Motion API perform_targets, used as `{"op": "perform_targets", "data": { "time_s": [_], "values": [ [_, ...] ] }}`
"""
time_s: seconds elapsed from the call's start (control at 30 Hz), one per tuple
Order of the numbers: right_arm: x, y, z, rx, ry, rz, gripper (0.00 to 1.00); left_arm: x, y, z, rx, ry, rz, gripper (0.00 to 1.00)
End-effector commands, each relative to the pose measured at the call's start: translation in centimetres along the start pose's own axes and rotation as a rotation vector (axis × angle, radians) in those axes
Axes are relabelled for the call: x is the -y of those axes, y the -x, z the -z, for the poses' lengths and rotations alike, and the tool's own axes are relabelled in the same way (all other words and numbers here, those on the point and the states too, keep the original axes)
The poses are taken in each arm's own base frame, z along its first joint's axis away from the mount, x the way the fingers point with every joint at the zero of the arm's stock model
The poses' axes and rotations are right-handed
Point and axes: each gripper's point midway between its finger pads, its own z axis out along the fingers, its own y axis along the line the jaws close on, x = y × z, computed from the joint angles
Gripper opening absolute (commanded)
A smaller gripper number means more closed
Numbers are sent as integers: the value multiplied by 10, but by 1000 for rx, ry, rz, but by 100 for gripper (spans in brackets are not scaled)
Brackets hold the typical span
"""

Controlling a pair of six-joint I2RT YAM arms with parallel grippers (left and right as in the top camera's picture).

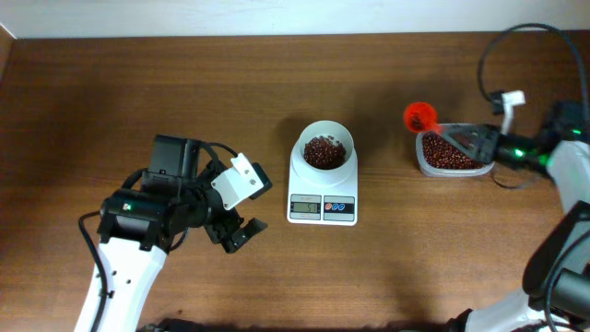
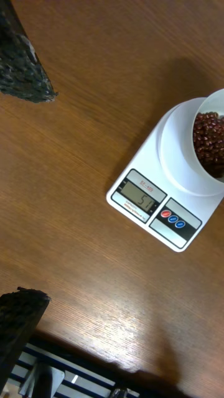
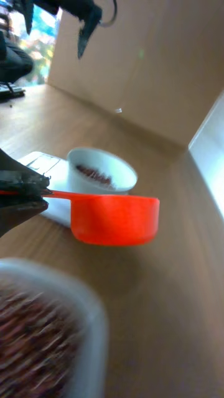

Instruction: Scoop and weigh 50g on scale

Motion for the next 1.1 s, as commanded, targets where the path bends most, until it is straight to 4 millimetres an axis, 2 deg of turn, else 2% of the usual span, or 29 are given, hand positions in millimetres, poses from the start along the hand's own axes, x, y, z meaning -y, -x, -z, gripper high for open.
{"op": "perform_targets", "data": {
  "time_s": [0.0, 0.1, 0.17, 0.27, 0.3, 0.4, 0.47, 0.5, 0.57, 0.63, 0.77, 0.8, 0.83, 0.97, 1.03, 1.07],
  "values": [
    [14, -7, 47, 11, -152, 108, 4, -3, 6, 5, 19, 11, -26, 99],
    [26, -14, 73, -24, -303, 117, 4, -3, 6, 5, 19, 11, -26, 99],
    [27, -12, 79, -69, -400, 177, 4, -3, 6, 5, 19, 11, -26, 99],
    [24, -11, 77, -141, -535, 221, 4, -3, 6, 5, 19, 11, -26, 99],
    [27, -12, 77, -191, -633, 221, 4, -3, 6, 5, 19, 11, -26, 99],
    [24, -14, 65, -294, -775, 269, 4, -3, 6, 5, 19, 11, -26, 99],
    [32, -14, 70, -344, -962, 252, 4, -3, 6, 5, 19, 11, -26, 99],
    [32, -15, 69, -366, -1003, 264, 4, -3, 6, 5, 19, 11, -26, 99],
    [28, -14, 61, -401, -1040, 312, 4, -3, 6, 5, 19, 11, -26, 99],
    [28, -11, 62, -401, -1099, 319, 4, -3, 6, 5, 19, 11, -26, 99],
    [21, -8, 56, -363, -1075, 298, 4, -3, 6, 5, 19, 11, -26, 99],
    [11, -7, 46, -339, -1000, 304, 4, -3, 6, 5, 19, 11, -26, 99],
    [-10, 0, 28, -286, -862, 320, 4, -3, 6, 5, 19, 11, -26, 99],
    [-88, 22, -10, -124, -442, 412, 4, -3, 6, 5, 19, 11, -26, 99],
    [-122, 22, -30, -104, -241, 484, 4, -3, 6, 5, 19, 11, -26, 99],
    [-132, 17, -41, -123, -190, 523, 4, -3, 6, 5, 19, 11, -26, 99]
  ]
}}
